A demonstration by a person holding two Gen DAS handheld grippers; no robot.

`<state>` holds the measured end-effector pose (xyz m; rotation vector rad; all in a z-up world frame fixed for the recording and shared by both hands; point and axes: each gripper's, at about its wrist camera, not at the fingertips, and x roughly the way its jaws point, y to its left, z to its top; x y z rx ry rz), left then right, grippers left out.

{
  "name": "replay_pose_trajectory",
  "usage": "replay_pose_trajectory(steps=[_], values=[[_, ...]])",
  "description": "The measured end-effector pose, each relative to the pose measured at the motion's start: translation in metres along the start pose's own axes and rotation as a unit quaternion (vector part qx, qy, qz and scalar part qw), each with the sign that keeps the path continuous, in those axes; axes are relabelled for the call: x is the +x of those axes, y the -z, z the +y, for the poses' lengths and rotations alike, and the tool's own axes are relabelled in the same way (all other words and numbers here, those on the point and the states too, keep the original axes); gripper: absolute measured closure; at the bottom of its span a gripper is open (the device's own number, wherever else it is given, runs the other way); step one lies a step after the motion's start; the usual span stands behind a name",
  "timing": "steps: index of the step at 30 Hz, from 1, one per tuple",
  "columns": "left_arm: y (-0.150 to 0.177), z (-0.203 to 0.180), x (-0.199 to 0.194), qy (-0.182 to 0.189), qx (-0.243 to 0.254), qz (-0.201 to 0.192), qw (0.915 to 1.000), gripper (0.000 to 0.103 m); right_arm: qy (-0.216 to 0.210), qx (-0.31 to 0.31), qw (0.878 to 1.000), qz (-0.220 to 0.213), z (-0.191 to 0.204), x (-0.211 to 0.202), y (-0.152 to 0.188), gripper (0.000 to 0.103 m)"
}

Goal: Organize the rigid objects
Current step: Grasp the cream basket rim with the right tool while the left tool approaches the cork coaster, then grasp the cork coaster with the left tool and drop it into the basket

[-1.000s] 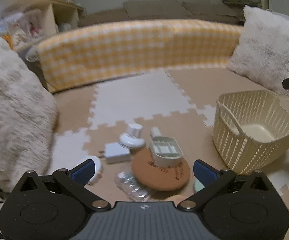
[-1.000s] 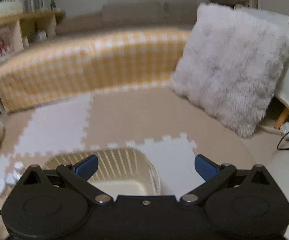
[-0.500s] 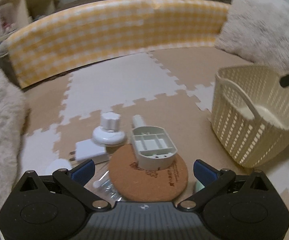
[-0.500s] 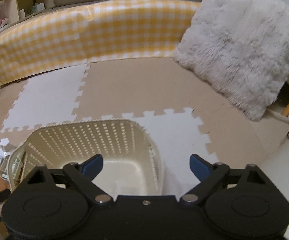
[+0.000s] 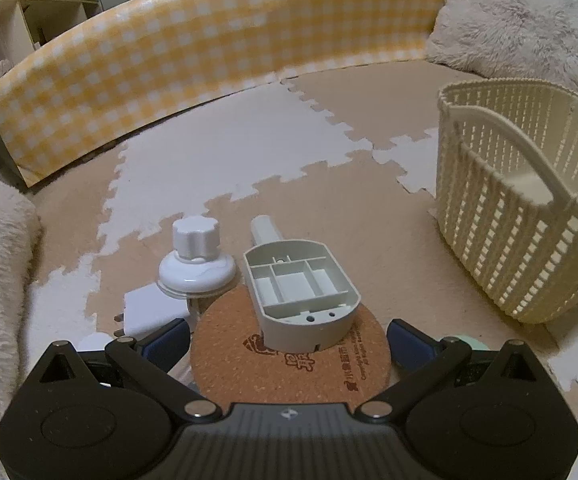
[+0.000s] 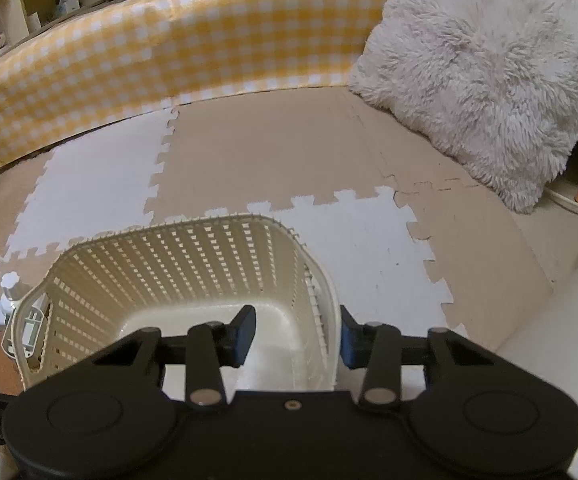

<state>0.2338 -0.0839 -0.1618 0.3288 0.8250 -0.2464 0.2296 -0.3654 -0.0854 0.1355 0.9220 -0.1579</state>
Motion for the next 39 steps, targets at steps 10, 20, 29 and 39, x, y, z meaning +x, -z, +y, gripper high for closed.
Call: replay_pose_trajectory(steps=[10,20,29,39], values=[[0.003,-0.003,-0.004,0.0,0.01,-0.002,0.9999,0.004,0.014,0.005,1.0,-0.002,-0.005,0.0,0.0,0.075],[0.009,0.013,-0.032,0.017,-0.041,-0.003,0.999,0.004,0.021,0.011,1.0,-0.004,-0.009,0.002,-0.001,0.086],[0.015,0.026,-0.059,0.011,-0.088,-0.004,0.9961,0.004,0.015,0.008,1.0,-0.014,-0.009,-0.001,-0.001,0.09],[0.013,0.022,-0.102,0.025,-0.12,-0.041,0.9916,0.004,0.014,0.012,1.0,-0.009,-0.011,-0.001,-0.001,0.09]])
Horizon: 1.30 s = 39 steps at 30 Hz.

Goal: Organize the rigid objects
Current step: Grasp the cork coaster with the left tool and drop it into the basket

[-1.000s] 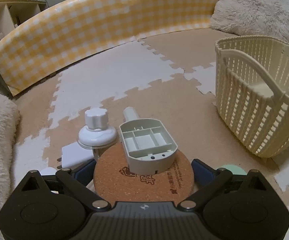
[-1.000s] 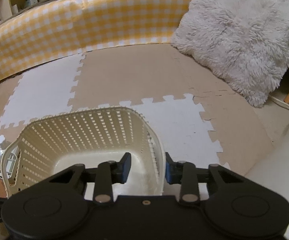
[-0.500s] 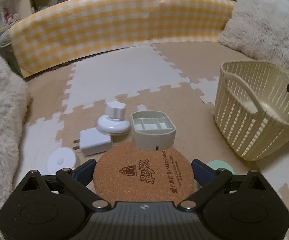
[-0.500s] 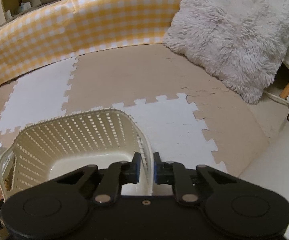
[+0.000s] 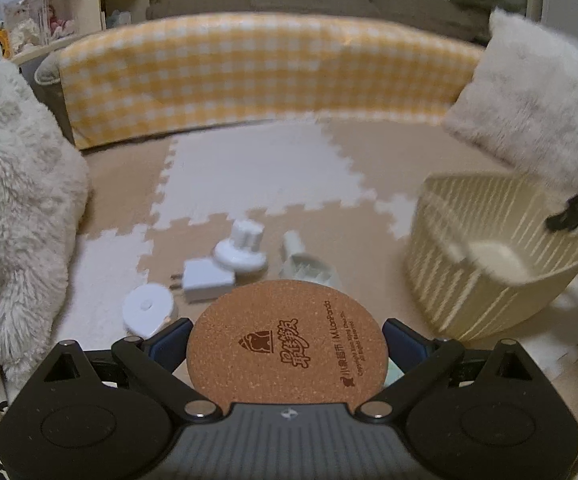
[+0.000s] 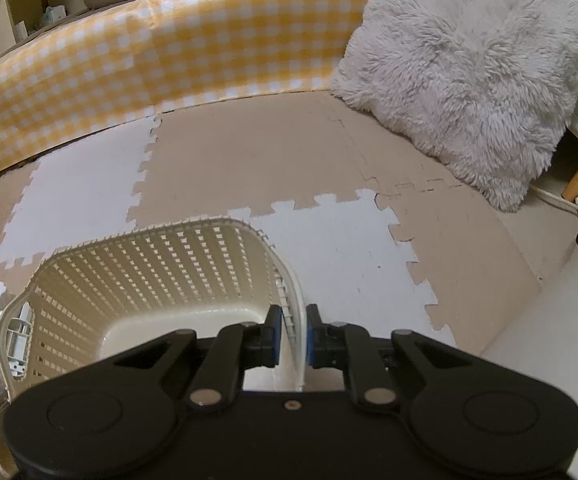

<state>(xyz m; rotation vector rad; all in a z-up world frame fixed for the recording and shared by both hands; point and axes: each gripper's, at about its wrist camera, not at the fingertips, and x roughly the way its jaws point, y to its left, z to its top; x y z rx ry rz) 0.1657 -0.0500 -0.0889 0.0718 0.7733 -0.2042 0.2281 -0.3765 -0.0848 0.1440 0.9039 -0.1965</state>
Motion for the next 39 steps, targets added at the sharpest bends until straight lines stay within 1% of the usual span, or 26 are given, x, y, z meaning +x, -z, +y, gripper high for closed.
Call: replay_pose_trajectory(steps=[5,8,10,12,14,16,19,25,30,36,39], values=[[-0.018,-0.02,-0.02,0.038,-0.006,-0.04,0.9985,0.004,-0.001,0.0,1.0,0.002,0.0,0.0,0.0,0.09],[-0.03,-0.037,-0.021,0.07,-0.014,-0.051,0.9961,0.004,-0.001,0.001,1.0,0.002,0.0,0.0,0.0,0.09],[-0.036,-0.051,-0.019,0.087,-0.01,-0.057,0.9945,0.004,-0.002,0.002,1.0,0.002,-0.001,0.001,0.0,0.09],[-0.04,-0.068,-0.017,0.102,0.007,-0.068,0.9924,0.004,-0.005,0.003,1.0,0.003,-0.001,0.001,0.0,0.09],[-0.044,-0.086,-0.013,0.111,0.036,-0.076,0.9902,0.004,-0.007,0.005,1.0,0.004,-0.002,0.001,0.0,0.091],[-0.047,-0.101,-0.006,0.114,0.058,-0.079,0.9886,0.004,-0.01,0.008,1.0,0.004,-0.003,0.001,0.0,0.091],[-0.053,-0.116,0.008,0.124,0.073,-0.077,0.9866,0.004,-0.014,0.012,1.0,0.006,-0.003,0.001,0.0,0.091],[-0.062,-0.136,0.036,0.13,0.107,-0.075,0.9829,0.004,-0.023,0.021,0.999,0.014,-0.005,0.003,0.001,0.091],[-0.059,-0.145,0.052,0.132,0.142,-0.065,0.9789,0.004,-0.03,0.033,0.999,0.016,-0.008,0.004,0.0,0.092],[-0.052,-0.152,0.062,0.118,0.158,-0.052,0.9789,0.004,-0.034,0.036,0.999,0.017,-0.008,0.004,0.0,0.093],[-0.049,-0.155,0.064,0.097,0.172,-0.047,0.9792,0.0,-0.035,0.038,0.998,0.018,-0.008,0.004,0.001,0.093]])
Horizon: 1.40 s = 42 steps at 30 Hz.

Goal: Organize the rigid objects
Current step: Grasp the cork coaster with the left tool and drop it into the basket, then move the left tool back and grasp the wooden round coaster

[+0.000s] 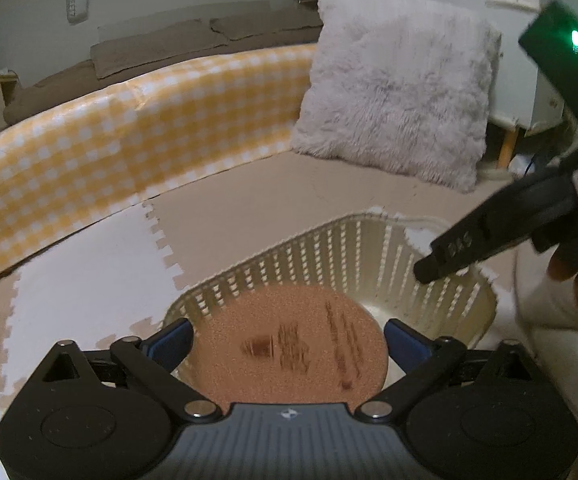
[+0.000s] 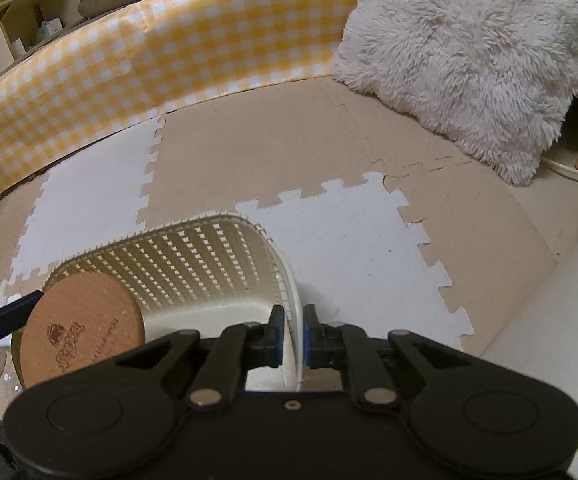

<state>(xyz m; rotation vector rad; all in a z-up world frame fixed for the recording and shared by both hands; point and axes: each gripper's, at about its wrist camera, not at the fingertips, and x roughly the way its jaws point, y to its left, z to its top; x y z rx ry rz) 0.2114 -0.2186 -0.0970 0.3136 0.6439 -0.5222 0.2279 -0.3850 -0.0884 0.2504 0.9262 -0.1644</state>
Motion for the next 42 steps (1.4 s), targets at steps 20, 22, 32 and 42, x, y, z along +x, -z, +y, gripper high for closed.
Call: replay_pose_trajectory(steps=[20,22,32,42], values=[[0.004,0.009,-0.027,0.041,-0.059,0.017,0.9973,0.0,0.002,-0.004,1.0,0.001,0.001,0.001,0.001,0.094],[0.003,0.009,-0.031,0.043,-0.063,0.016,0.997,0.0,0.005,-0.008,1.0,0.001,0.002,0.0,0.001,0.093],[0.003,0.007,-0.064,0.055,-0.07,0.002,0.9961,0.0,0.009,-0.013,1.0,0.001,0.003,0.0,0.002,0.093],[0.028,0.005,-0.094,0.049,-0.078,0.005,0.9957,0.0,0.011,-0.021,1.0,0.001,0.006,-0.001,0.002,0.09]])
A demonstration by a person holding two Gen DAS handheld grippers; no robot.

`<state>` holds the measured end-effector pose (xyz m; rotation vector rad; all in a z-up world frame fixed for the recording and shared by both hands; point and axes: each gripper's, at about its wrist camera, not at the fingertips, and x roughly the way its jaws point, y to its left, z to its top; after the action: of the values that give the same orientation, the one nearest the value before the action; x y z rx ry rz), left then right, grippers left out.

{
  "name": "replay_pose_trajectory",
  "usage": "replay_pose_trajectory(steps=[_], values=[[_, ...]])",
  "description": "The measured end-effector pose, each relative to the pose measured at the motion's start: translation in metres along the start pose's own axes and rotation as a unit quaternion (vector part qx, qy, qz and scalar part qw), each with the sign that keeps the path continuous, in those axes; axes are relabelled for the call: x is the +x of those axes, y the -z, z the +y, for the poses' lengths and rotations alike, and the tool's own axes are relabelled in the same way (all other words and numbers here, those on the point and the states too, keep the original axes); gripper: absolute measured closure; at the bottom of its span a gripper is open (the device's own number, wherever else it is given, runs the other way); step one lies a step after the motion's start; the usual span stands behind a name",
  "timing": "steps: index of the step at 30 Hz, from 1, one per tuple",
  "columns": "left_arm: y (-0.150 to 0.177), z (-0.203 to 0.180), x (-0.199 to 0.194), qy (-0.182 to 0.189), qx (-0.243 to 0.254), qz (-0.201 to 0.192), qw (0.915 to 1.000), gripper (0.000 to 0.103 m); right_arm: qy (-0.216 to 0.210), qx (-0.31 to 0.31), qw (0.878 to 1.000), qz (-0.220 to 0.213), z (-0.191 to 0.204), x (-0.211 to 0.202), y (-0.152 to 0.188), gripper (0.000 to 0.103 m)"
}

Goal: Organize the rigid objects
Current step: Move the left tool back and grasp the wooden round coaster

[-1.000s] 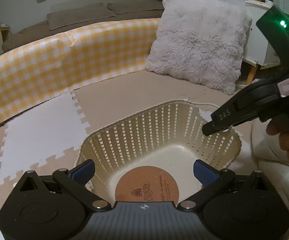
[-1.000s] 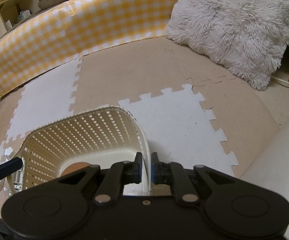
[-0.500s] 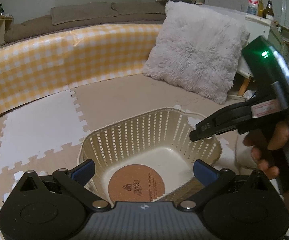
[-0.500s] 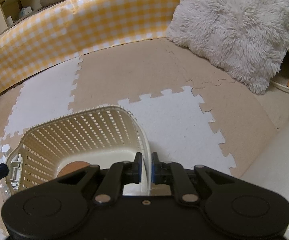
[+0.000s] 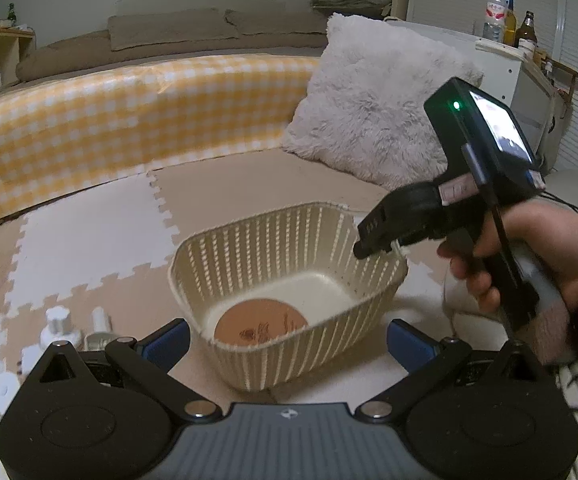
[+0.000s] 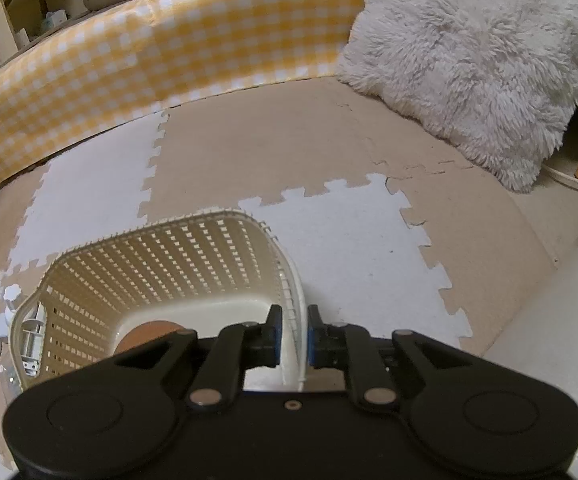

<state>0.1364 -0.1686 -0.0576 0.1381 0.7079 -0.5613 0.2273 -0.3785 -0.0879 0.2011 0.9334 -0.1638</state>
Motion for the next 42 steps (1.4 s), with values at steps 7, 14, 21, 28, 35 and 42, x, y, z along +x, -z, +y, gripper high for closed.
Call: replay_pose_trajectory(steps=[7,14,21,28,35,42], values=[[0.024,0.02,-0.008,-0.033,-0.015,0.012,0.9993,0.0,0.006,-0.007,1.0,0.002,0.002,0.0,0.0,0.09],[0.051,0.05,-0.007,-0.074,-0.048,0.039,0.9954,0.0,0.009,-0.009,1.0,0.003,0.002,0.0,0.0,0.09],[0.066,0.086,0.004,-0.081,-0.075,0.069,0.9915,0.0,0.011,-0.01,1.0,0.004,0.003,0.0,0.0,0.09],[0.081,0.1,0.021,-0.089,-0.084,0.103,0.9871,0.0,0.013,-0.011,1.0,0.004,0.003,0.0,0.0,0.09],[0.093,0.112,0.034,-0.1,-0.1,0.13,0.9814,0.006,0.012,-0.011,1.0,0.004,0.003,0.0,0.0,0.091],[0.096,0.117,0.036,-0.103,-0.119,0.131,0.9787,0.012,0.007,-0.001,1.0,-0.006,0.0,-0.004,-0.001,0.09]])
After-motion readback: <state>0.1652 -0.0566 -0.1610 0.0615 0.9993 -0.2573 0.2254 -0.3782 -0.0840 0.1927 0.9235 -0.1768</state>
